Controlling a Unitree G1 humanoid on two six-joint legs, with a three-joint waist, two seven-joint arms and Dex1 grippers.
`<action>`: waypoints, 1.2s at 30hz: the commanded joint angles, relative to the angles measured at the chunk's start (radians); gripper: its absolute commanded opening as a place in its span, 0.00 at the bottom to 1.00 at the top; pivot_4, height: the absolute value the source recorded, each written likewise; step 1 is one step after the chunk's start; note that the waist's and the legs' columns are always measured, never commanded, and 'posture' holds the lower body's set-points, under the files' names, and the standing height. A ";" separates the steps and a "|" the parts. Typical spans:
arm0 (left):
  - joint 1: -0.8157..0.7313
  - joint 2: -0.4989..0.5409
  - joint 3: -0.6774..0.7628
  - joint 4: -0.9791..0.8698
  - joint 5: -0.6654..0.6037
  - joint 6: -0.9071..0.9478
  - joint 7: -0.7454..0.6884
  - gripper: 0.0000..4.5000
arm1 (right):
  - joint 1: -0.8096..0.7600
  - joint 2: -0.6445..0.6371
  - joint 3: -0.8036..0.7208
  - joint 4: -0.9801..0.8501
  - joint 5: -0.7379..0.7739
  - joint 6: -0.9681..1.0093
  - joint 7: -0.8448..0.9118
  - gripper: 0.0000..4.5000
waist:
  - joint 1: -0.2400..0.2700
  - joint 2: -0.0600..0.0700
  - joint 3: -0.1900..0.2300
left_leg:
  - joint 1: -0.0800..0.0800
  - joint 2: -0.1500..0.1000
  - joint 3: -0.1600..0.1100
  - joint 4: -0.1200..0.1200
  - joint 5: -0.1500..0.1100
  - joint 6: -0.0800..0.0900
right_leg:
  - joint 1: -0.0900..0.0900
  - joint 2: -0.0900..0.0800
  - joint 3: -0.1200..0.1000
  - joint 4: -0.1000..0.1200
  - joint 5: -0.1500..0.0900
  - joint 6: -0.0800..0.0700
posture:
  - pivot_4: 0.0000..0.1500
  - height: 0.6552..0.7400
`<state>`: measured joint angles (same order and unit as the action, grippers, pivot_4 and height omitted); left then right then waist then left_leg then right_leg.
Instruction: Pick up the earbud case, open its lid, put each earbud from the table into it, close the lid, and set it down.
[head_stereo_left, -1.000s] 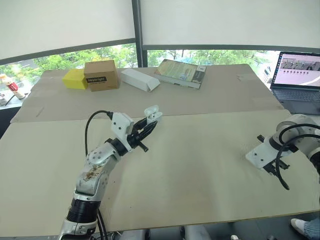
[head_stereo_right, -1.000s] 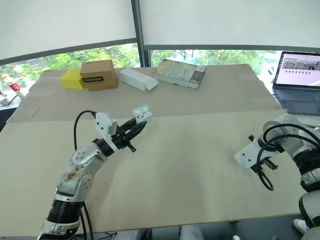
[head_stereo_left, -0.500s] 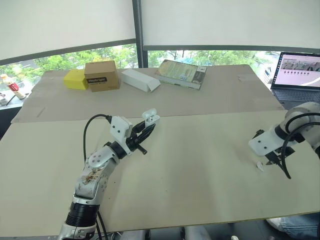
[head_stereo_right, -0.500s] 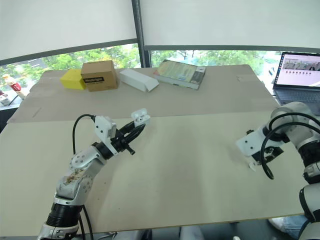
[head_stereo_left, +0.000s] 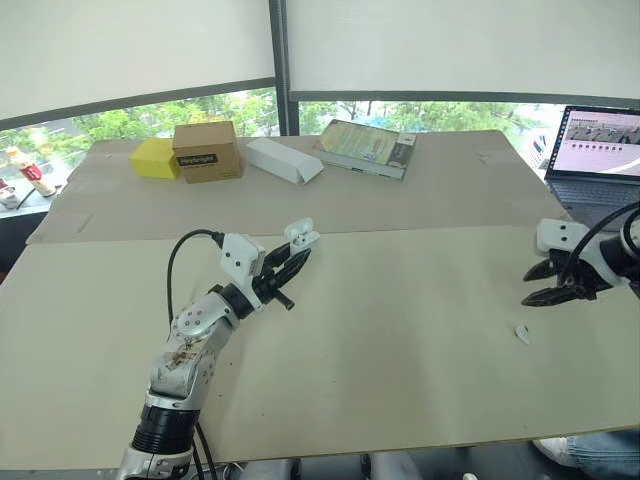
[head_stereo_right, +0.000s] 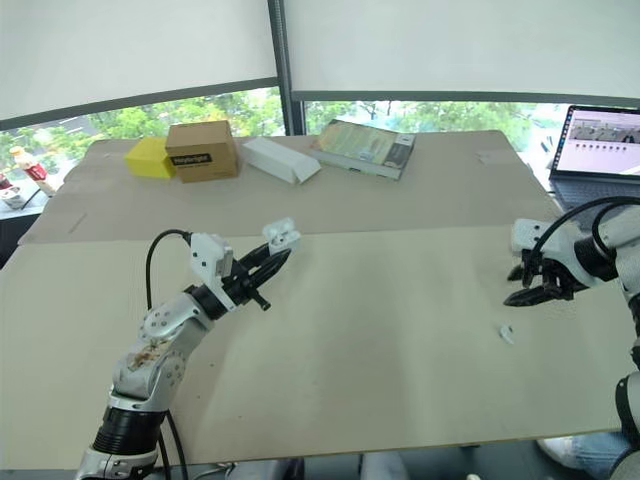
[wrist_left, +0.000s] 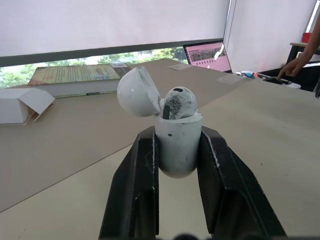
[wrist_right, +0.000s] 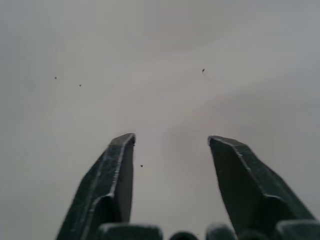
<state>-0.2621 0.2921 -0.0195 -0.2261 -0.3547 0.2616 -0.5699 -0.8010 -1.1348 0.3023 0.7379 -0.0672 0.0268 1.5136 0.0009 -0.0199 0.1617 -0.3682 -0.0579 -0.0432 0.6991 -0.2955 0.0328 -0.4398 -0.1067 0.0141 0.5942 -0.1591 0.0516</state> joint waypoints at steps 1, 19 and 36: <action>-0.008 0.003 0.002 -0.026 0.009 -0.025 0.002 0.12 | 0.067 -0.038 -0.056 -0.071 0.017 0.035 0.005 0.24 | 0.002 0.000 0.000 | 0.000 0.000 0.000 0.000 0.000 0.000 | 0.000 0.000 0.000 0.000 0.000 0.000 | 1.00 1.00; -0.010 -0.003 -0.005 -0.031 0.012 -0.017 0.001 0.12 | 0.211 -0.029 -0.138 -0.131 0.018 0.051 -0.047 0.00 | 0.002 0.001 0.000 | 0.000 0.000 0.000 0.001 0.000 0.000 | 0.000 0.000 0.000 0.000 0.000 0.000 | 1.00 1.00; -0.009 0.001 -0.001 -0.029 0.013 -0.021 -0.002 0.12 | 0.238 -0.026 -0.157 -0.200 0.038 0.116 -0.011 0.00 | 0.004 0.001 0.000 | 0.000 0.000 0.000 0.001 0.000 0.000 | 0.000 0.000 0.000 0.000 0.000 0.000 | 1.00 1.00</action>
<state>-0.2635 0.2907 -0.0235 -0.2234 -0.3414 0.2615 -0.5702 -0.5656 -1.1464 0.1785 0.5672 -0.0539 0.1321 1.4958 0.0050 -0.0191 0.1615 -0.3680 -0.0579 -0.0428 0.6999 -0.2952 0.0325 -0.4394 -0.1063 0.0142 0.5946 -0.1590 0.0518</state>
